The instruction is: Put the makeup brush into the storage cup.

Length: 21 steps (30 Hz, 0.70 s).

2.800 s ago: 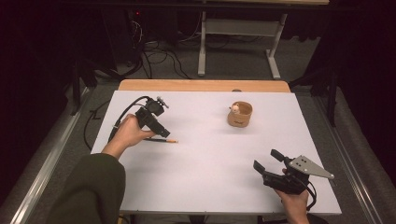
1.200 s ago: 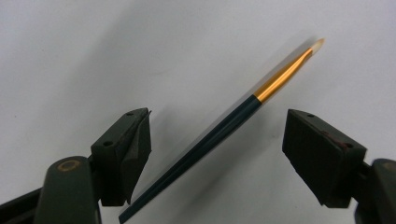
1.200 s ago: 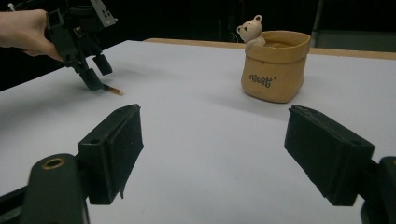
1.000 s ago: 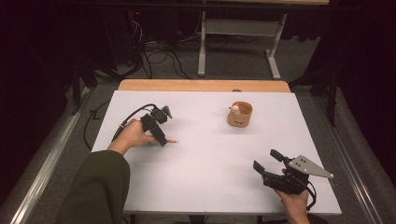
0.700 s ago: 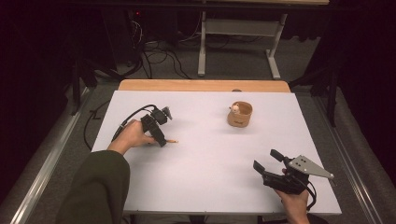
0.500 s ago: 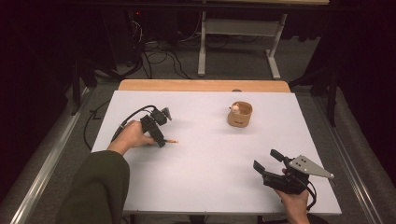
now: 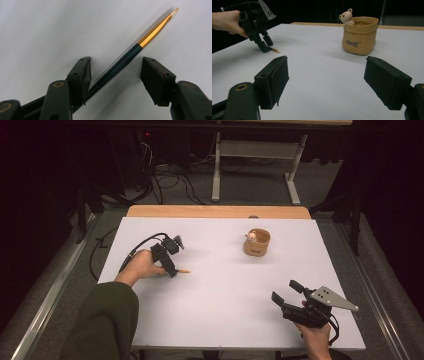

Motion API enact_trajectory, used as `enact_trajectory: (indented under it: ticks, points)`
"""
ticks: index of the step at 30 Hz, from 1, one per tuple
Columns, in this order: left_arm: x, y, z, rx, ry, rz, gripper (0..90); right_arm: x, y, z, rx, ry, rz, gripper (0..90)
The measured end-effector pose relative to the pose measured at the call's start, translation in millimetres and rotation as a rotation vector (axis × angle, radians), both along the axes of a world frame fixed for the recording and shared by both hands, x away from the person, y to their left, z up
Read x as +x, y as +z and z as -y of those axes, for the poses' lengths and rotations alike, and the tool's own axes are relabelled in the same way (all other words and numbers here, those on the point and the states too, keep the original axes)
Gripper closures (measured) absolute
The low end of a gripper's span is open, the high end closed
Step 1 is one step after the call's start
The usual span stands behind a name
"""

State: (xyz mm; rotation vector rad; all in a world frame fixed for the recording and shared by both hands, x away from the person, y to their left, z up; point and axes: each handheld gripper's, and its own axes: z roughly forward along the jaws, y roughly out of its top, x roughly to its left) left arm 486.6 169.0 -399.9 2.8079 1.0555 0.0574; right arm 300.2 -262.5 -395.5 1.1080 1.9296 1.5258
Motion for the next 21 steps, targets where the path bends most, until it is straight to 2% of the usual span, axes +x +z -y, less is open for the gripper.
enact_trajectory:
  ticks: [8, 13, 21]
  points:
    - [-0.1, 2.0, -1.2, 0.009, -0.012, -0.006, 51.2, 0.0, 0.0, 0.0, -0.001, -0.001, 0.000, 21.8]
    - [-0.2, 2.1, -2.0, 0.001, 0.002, -0.009, 56.9, -0.1, -0.1, -0.7, 0.004, -0.003, -0.008, 22.0]
    - [-1.1, 2.9, -0.3, 0.025, -0.007, -0.017, 64.0, 2.9, -0.9, 0.3, 0.005, 0.002, -0.009, 22.0]
